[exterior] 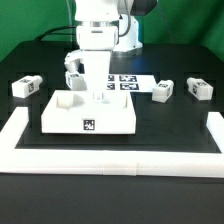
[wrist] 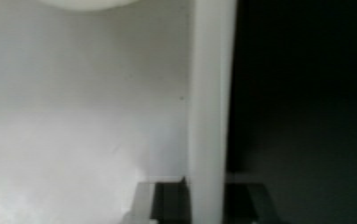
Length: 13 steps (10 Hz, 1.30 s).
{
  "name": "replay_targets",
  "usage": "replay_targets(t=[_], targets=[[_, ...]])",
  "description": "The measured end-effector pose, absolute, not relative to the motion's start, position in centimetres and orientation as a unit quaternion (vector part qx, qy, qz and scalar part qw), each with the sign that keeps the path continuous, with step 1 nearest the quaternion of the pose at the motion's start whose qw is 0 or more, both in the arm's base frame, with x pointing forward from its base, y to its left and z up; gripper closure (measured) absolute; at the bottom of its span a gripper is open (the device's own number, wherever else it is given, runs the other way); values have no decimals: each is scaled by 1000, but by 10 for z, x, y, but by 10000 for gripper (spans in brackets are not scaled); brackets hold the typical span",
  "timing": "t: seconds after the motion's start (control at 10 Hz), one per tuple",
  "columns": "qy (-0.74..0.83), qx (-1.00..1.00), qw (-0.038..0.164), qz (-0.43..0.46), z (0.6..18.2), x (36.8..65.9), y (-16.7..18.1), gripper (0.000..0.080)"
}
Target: Assemble square table
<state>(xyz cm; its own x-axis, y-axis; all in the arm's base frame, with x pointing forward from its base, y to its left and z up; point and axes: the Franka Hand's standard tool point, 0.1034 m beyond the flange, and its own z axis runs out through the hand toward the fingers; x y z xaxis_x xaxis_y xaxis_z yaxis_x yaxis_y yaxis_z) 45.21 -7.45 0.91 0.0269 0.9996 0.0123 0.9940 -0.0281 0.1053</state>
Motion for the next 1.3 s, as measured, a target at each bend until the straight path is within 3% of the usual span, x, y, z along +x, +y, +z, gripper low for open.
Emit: replay_targets(t=[0.5, 0.6, 1.0, 1.3], targets=[[632, 772, 28, 59, 9, 498, 9, 739], [636, 766, 35, 80, 9, 504, 29, 739], [647, 758, 38, 79, 11, 506, 30, 739], [701, 710, 37, 54, 10, 528, 73, 738]])
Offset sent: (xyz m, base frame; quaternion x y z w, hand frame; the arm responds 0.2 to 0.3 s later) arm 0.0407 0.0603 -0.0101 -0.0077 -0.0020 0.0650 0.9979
